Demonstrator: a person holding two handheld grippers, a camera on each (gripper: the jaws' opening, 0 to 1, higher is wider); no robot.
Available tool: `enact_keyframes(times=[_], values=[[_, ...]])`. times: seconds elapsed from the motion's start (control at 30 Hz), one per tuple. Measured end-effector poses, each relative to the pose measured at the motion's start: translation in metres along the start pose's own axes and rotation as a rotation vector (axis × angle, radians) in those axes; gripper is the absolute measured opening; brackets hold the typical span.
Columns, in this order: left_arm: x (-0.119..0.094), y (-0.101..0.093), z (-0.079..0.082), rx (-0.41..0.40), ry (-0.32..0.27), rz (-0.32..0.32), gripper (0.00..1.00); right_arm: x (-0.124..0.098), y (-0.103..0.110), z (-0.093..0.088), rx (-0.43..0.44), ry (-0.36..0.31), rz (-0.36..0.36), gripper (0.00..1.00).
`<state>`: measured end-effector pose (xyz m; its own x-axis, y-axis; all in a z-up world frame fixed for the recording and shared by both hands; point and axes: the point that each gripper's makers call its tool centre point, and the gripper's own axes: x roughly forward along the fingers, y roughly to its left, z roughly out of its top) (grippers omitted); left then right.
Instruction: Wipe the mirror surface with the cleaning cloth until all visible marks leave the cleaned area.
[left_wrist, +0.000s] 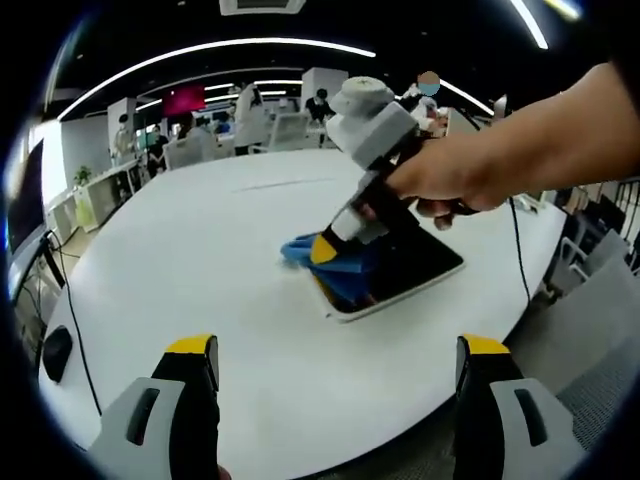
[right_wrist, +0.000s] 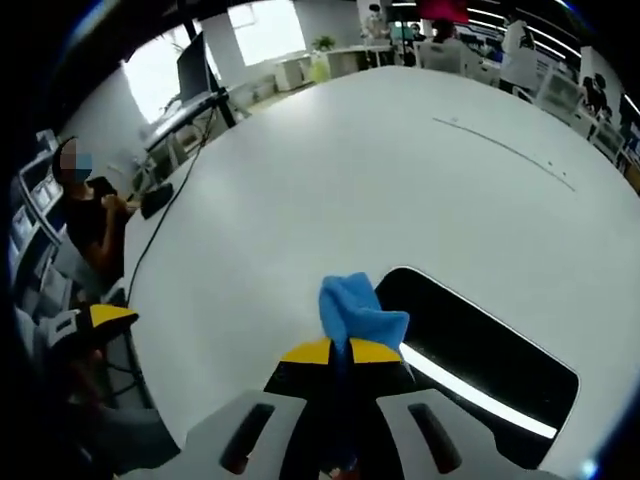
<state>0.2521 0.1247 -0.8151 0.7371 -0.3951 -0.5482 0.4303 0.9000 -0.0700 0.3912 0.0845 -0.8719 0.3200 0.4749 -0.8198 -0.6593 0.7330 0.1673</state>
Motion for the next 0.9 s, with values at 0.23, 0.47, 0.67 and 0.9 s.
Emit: enact_keyframes(times=[0.23,0.47,0.67,0.9], values=[[0.001,0.0,0.002,-0.006,-0.003,0.002,0.99,-0.004,0.005,-0.008,0.055,0.006,0.013,0.0],[0.002,0.001,0.001,-0.002,0.001,0.0,0.99,-0.007,0.006,-0.009,0.082,-0.009,0.017,0.0],[0.001,0.002,0.001,-0.008,-0.001,0.006,0.99,-0.012,0.003,-0.012,0.104,-0.034,0.009,0.0],[0.001,0.003,0.0,-0.007,0.001,0.009,0.99,-0.015,-0.006,-0.016,0.15,-0.05,0.006,0.0]])
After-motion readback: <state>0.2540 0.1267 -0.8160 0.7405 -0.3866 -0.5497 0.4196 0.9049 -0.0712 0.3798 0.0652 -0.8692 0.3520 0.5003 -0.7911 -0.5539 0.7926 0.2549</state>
